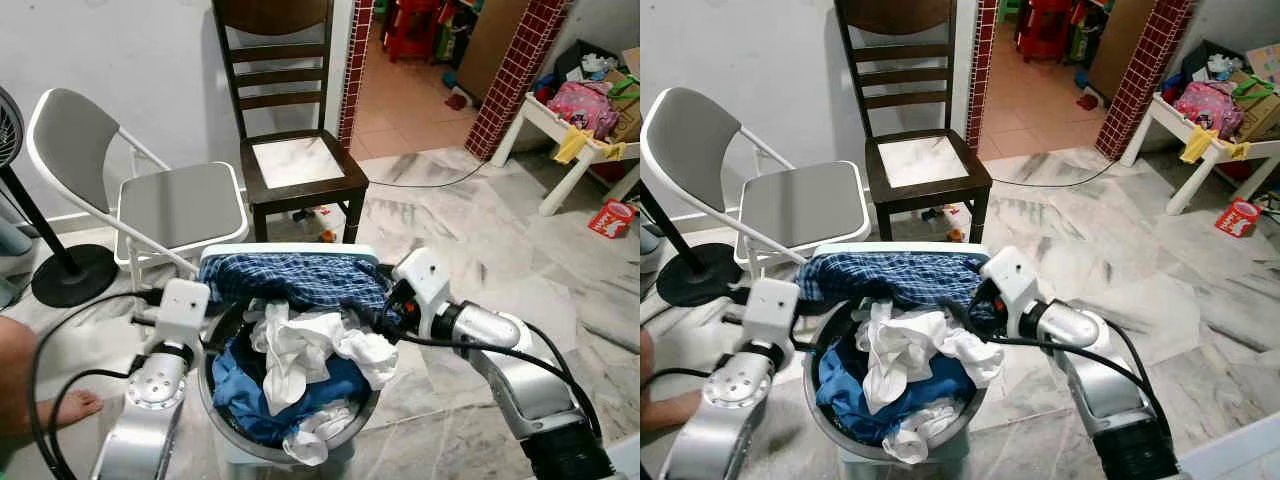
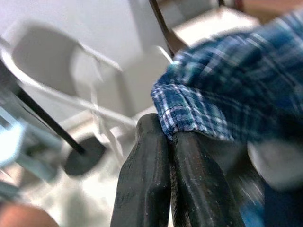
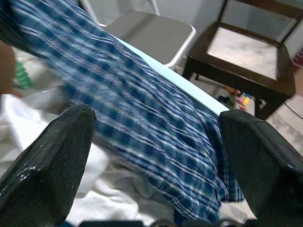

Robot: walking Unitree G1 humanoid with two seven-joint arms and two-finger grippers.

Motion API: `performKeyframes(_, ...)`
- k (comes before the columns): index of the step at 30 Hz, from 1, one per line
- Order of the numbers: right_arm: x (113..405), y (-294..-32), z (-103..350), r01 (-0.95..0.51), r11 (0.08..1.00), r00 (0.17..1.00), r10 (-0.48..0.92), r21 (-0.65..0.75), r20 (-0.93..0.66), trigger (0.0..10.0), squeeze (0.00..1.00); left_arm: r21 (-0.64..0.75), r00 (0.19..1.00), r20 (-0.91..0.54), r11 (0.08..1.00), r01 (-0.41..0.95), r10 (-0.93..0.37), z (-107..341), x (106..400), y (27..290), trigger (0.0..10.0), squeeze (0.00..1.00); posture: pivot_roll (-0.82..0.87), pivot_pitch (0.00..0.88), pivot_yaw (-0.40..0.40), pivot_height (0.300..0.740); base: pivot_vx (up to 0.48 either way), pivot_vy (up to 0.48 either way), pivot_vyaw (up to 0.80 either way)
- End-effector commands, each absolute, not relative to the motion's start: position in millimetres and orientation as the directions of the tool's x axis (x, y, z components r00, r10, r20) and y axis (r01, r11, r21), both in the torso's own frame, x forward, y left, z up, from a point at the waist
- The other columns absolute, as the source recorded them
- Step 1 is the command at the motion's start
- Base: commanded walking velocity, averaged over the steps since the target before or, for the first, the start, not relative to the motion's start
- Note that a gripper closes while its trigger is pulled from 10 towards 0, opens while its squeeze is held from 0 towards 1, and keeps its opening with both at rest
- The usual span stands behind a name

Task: Hang hanger

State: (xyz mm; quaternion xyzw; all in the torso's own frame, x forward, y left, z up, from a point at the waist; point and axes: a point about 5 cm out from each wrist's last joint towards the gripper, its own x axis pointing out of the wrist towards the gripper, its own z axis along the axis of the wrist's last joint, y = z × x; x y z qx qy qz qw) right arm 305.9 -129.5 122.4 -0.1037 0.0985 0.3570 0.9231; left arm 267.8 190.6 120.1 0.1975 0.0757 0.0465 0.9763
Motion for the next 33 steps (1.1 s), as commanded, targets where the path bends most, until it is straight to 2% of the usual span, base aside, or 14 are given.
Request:
performKeyframes(1, 309, -131, 125, -0.662, 0.737, 0.744, 0.623, -0.139, -0.242, 10.0, 0.0, 0.413, 0.993, -0.012, 0.905, -0.102, 0.118, 145, 272, 190, 0.0, 0.0, -0.01, 0.092, -0.066, 0.74, 0.0, 0.0, 0.0)
performKeyframes(11, 315, -125, 124, -0.621, 0.77, 0.781, 0.592, -0.145, -0.202, 10.0, 0.0, 0.413, 0.962, 0.249, 0.885, -0.213, 0.116, 209, 289, 189, 0.0, 0.0, 0.0, 0.066, -0.047, 0.74, 0.0, 0.0, 0.0)
performKeyframes(25, 317, -119, 124, -0.597, 0.786, 0.801, 0.574, -0.161, -0.17, 10.0, 0.0, 0.364, 0.895, 0.43, 0.885, -0.288, 0.115, 262, 308, 195, 0.0, 0.0, 0.01, 0.043, -0.029, 0.74, 0.0, 0.0, 0.0)
performKeyframes(33, 318, -113, 122, -0.592, 0.79, 0.805, 0.571, -0.161, -0.161, 10.0, 0.0, 0.321, 0.877, 0.473, 0.91, -0.264, 0.087, 284, 320, 190, 0.0, 0.0, 0.02, 0.03, -0.01, 0.74, 0.0, 0.0, 0.0)
